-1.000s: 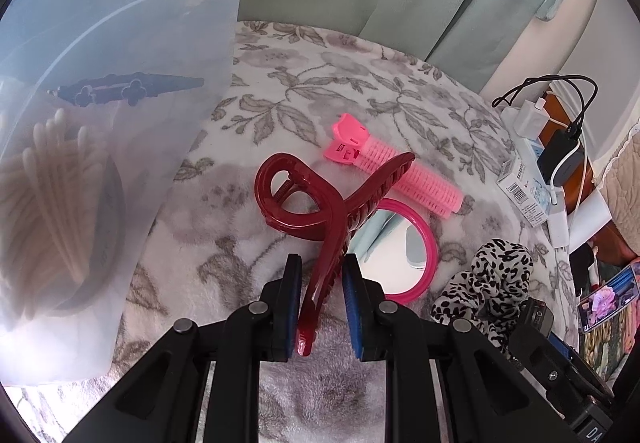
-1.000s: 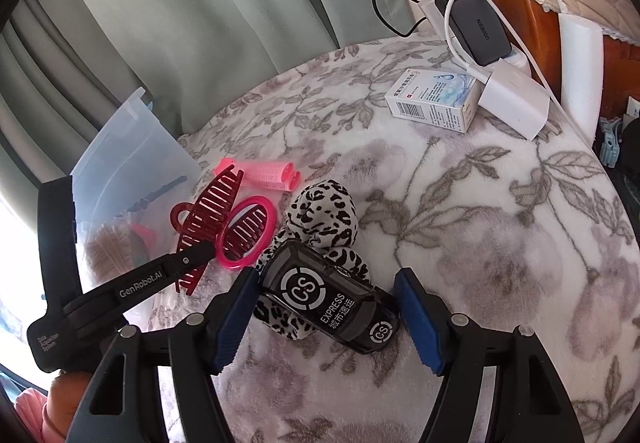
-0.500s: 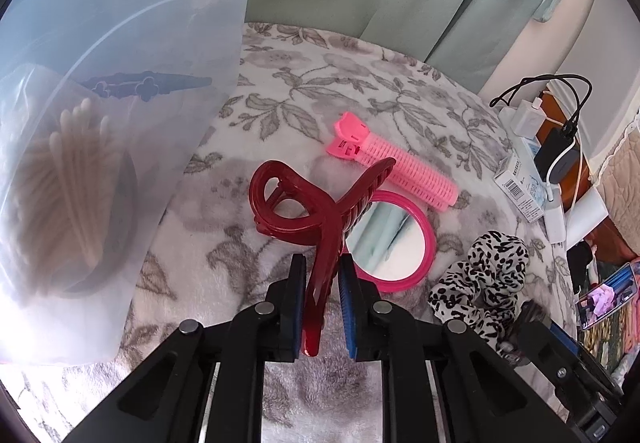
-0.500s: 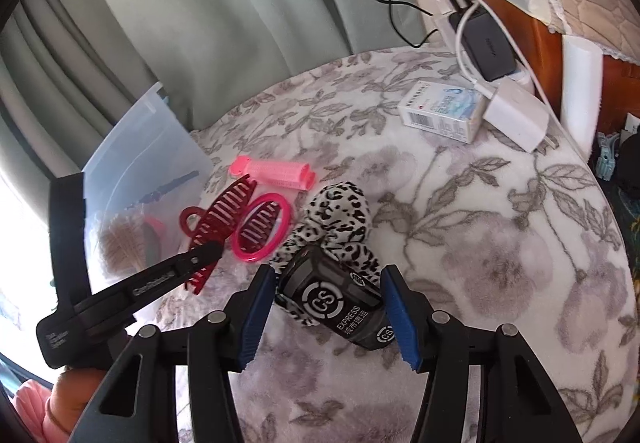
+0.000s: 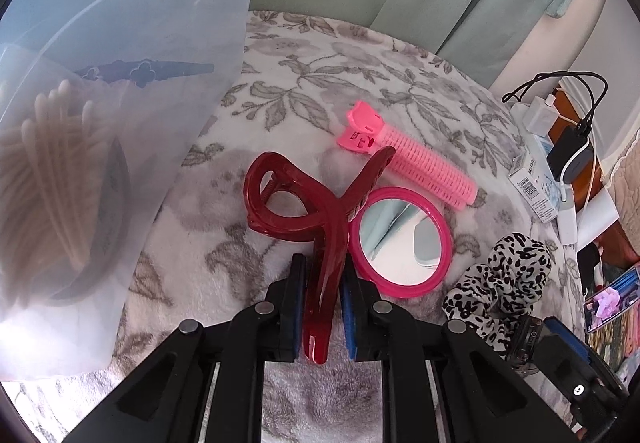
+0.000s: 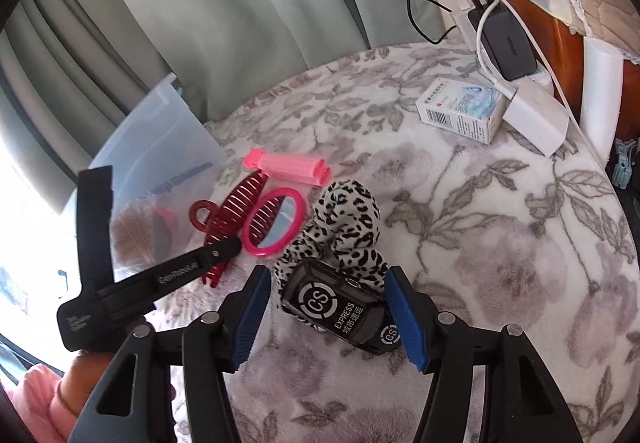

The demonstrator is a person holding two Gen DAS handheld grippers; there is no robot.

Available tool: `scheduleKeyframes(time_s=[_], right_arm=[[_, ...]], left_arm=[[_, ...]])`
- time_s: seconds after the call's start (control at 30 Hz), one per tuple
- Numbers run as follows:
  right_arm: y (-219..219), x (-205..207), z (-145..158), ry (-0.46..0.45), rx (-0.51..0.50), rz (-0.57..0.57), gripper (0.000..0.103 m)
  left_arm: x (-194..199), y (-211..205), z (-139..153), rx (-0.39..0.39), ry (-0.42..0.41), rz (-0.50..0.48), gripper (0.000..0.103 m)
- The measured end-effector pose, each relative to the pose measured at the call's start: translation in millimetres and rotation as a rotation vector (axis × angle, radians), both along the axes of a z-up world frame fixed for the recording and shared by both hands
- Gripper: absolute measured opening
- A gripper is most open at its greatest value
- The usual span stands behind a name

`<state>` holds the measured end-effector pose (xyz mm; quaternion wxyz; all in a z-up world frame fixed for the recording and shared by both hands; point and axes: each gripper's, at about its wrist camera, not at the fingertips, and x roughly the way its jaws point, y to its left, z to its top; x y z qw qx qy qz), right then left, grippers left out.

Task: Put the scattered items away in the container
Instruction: 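Lift the claw clip and toy car and carry both toward the clear box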

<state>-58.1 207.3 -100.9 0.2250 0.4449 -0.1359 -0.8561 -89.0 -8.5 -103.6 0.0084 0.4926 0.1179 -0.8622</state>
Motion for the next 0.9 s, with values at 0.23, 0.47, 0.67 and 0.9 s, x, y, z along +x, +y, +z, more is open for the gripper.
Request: scheduleKeyframes(time_s=[0.23,0.47,0.67,0.9], right_arm=[[-3.3,4.1,-7.9,0.0,0.053,0.062,0.065],[-8.7,9.8,-6.7,0.038,0.114,0.138,0.067],[-14.8,6.6,-18.4,0.032,0.158,0.123,0.068],[4.6,7.2,-16.1,-0.018,0.027,0.056,0.05]], left_arm=[[-6.6,15.3,-5.4,0.004,0.003,0.015,0.016],[-13.1,26.3,-10.7,0.005,0.001,0.016,0.016],[-17.1,-12.6,-7.1,0.005,0.004,-0.076,0.016],[-32.3,11.5,-22.1,0.012,0.015,-0.074,0.016]])
